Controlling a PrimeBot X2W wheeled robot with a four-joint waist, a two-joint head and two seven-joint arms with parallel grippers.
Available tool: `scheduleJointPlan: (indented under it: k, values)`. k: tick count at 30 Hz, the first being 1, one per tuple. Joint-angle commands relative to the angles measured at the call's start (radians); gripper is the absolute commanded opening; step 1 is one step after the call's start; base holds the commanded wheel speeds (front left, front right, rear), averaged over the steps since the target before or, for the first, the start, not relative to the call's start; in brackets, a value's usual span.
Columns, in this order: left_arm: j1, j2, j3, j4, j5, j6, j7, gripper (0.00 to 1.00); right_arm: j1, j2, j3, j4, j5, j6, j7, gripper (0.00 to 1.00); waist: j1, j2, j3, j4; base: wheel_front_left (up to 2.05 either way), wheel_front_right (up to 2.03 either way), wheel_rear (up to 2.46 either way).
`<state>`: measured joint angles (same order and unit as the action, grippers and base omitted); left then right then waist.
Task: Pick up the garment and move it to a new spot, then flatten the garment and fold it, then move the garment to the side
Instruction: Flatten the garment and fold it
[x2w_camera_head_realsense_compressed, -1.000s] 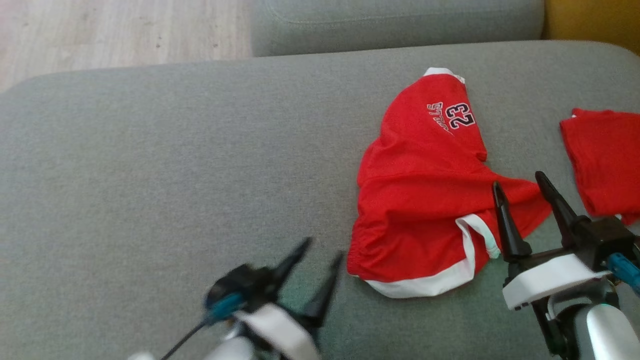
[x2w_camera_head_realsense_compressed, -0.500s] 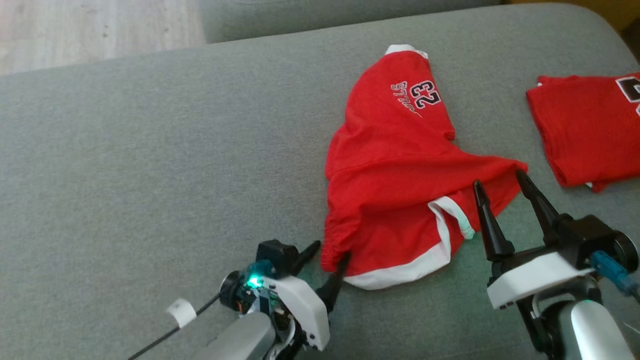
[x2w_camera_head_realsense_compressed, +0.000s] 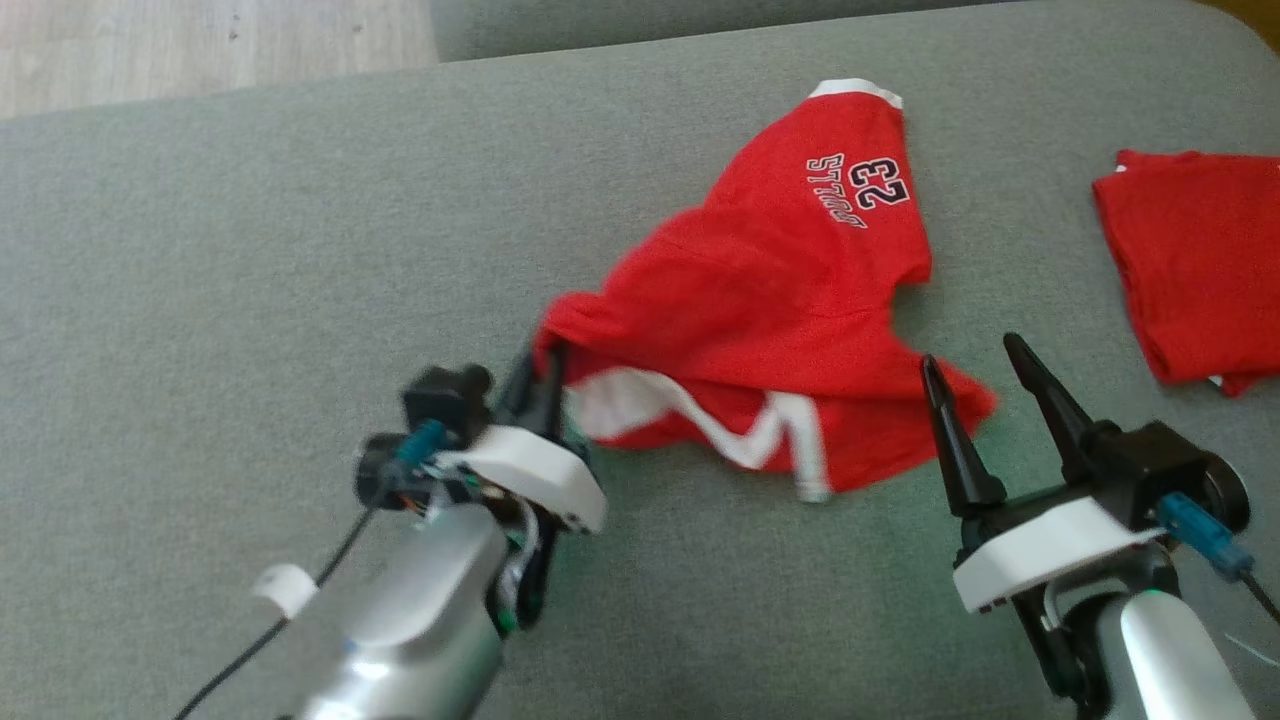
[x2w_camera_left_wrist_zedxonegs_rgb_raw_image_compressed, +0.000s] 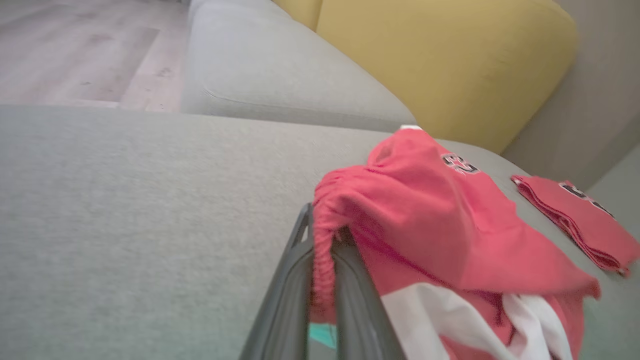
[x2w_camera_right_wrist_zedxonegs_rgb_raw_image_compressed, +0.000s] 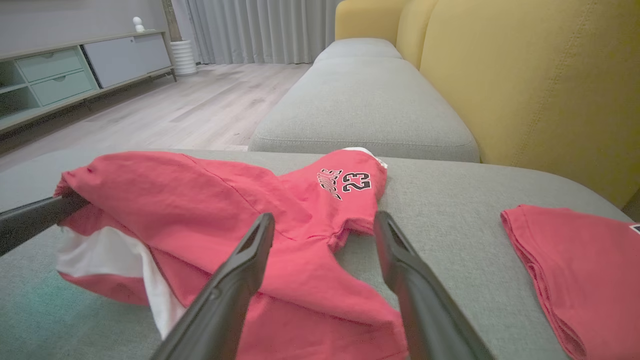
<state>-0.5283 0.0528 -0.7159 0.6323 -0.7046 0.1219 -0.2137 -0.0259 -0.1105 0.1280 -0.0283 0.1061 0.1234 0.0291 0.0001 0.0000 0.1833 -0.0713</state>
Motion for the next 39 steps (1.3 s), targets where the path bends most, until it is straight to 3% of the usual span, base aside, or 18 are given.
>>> scheduleJointPlan:
  k: [1,7,8,9,17,21,26,30,39]
  values:
    - [-0.04,0.019,0.057,-0.01,-0.005,0.015,-0.019,0.0,-0.043,-0.004,0.028,-0.031,0.007,0.007,-0.006,1.0,-0.0001,0.0,0.0,0.006,0.0,0.0,0.0]
    - [-0.047,0.054,0.126,0.044,-0.013,0.033,-0.04,0.0,-0.053,-0.01,0.061,-0.022,0.016,0.007,0.0,1.0,-0.0001,0.0,-0.001,0.02,0.0,0.0,0.0]
    - [-0.042,0.054,0.128,0.05,-0.013,0.029,-0.042,0.24,-0.054,-0.011,0.063,-0.02,0.019,0.007,-0.001,1.0,-0.0001,0.0,-0.003,0.023,0.0,0.0,0.0]
    - [-0.036,0.054,0.128,0.054,-0.014,0.021,-0.043,1.0,-0.054,-0.012,0.066,-0.018,0.021,0.007,0.0,1.0,-0.0001,0.0,-0.004,0.027,0.0,0.0,0.0]
    - [0.055,0.066,0.135,0.026,-0.023,-0.036,-0.047,1.0,-0.048,-0.024,0.111,-0.013,0.04,0.007,0.014,1.0,-0.0001,0.0,-0.02,0.057,0.0,0.0,0.0]
    - [0.136,0.112,0.21,-0.105,0.008,-0.048,-0.048,1.0,-0.042,-0.026,0.12,-0.011,0.047,0.007,0.017,1.0,-0.0001,0.0,-0.03,0.074,0.0,0.0,0.0]
    - [0.251,0.176,0.348,-0.329,0.12,-0.062,-0.048,1.0,-0.033,-0.025,0.116,-0.007,0.047,0.007,0.018,1.0,-0.0001,0.0,-0.048,0.093,0.0,0.0,0.0]
    - [0.327,0.201,0.427,-0.424,0.181,-0.066,-0.048,1.0,-0.027,-0.027,0.135,0.009,0.048,0.007,0.024,1.0,-0.0001,0.0,-0.064,0.102,0.0,0.0,0.0]
    - [0.378,0.221,0.497,-0.484,0.197,-0.059,-0.048,1.0,-0.106,-0.02,0.346,0.2,0.045,0.007,0.124,1.0,-0.0001,0.0,-0.062,0.109,0.0,0.0,0.0]
